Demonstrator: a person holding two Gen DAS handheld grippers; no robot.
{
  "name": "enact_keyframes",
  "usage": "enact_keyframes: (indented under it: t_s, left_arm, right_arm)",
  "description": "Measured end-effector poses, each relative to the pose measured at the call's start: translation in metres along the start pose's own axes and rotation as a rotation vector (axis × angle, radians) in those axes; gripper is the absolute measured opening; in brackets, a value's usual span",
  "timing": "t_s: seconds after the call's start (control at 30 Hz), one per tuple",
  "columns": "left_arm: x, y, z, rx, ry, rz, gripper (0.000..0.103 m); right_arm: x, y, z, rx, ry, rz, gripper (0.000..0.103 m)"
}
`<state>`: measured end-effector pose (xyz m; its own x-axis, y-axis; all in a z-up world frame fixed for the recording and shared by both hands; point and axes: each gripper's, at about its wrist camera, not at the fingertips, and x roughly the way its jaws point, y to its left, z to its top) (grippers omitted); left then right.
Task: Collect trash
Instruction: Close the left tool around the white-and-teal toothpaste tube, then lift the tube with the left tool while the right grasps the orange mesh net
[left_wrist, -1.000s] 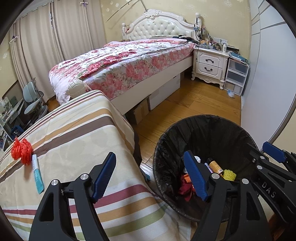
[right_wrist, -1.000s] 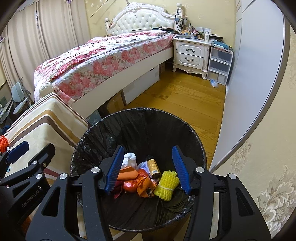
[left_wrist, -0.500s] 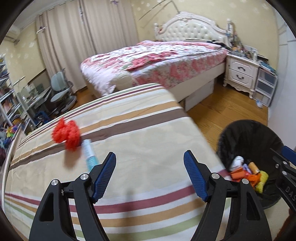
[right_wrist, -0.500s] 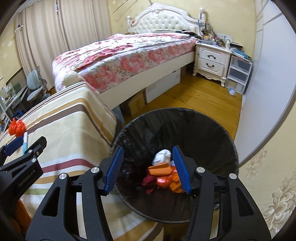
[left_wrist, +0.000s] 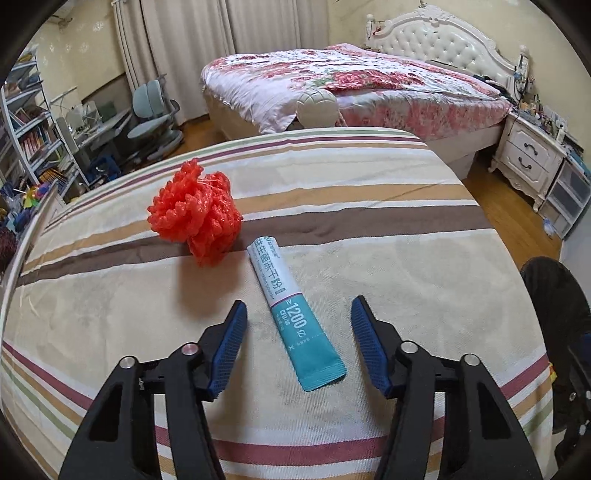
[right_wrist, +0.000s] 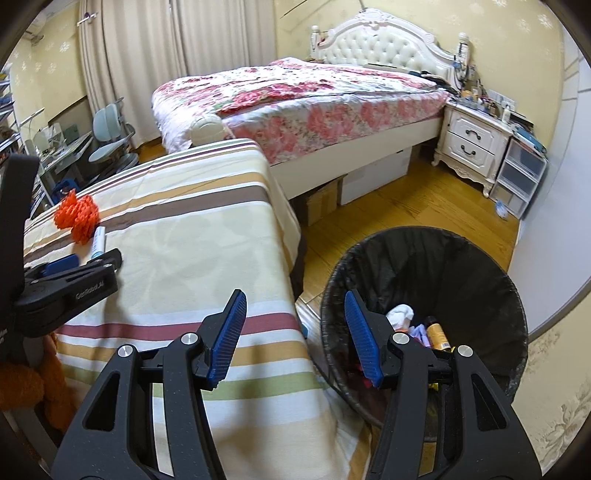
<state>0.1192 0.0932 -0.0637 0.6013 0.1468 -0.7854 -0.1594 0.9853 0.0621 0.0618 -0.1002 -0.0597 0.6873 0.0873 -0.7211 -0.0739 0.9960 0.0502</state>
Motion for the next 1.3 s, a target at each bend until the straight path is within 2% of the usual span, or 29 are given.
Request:
enact_keyframes:
  t_s: [0.03,0.17,0.2,0.23,0.4,0.67,0.87,0.9,1.13,1.3]
  left_arm:
    - [-0.001,0.002,-0.001,-0.011,0.002,-0.028,0.047]
    - [-0.005,0.008,-0.006,0.006,-0.013,-0.024,0.030]
    - [-0.006,0.011,-0.008,0.008,-0.017,-0.023,0.021]
    - [-0.008,0.015,-0.010,0.006,-0.018,-0.030,0.020]
    - [-0.015,0.037,-0.019,-0.009,-0.025,-0.059,0.019]
    - [-0.029,0.088,-0.035,-0.055,-0.038,-0.041,0.019]
    - [-0.028,0.130,-0.039,-0.094,-0.040,0.003,0.019]
    - [-0.027,0.136,-0.039,-0.100,-0.038,0.009,0.019]
    - [-0.023,0.174,-0.033,-0.127,-0.045,0.062,0.018]
    - [-0.019,0.203,-0.030,-0.153,-0.044,0.100,0.019]
  right_arm:
    - [0.000,0.003,0.000,-0.006,0.001,0.003,0.054]
    - [0.001,0.015,-0.002,-0.029,0.009,0.016,0.054]
    - [0.001,0.019,-0.003,-0.034,0.011,0.020,0.054]
    - [0.001,0.023,-0.003,-0.042,0.013,0.026,0.054]
    - [0.005,0.044,-0.004,-0.069,0.027,0.058,0.054]
    - [0.011,0.083,-0.003,-0.131,0.049,0.121,0.054]
    - [0.020,0.121,0.001,-0.184,0.074,0.161,0.055]
    - [0.020,0.128,0.002,-0.196,0.073,0.163,0.061]
    - [0.028,0.178,0.008,-0.273,0.072,0.197,0.061]
    - [0.036,0.203,0.017,-0.261,0.072,0.229,0.063]
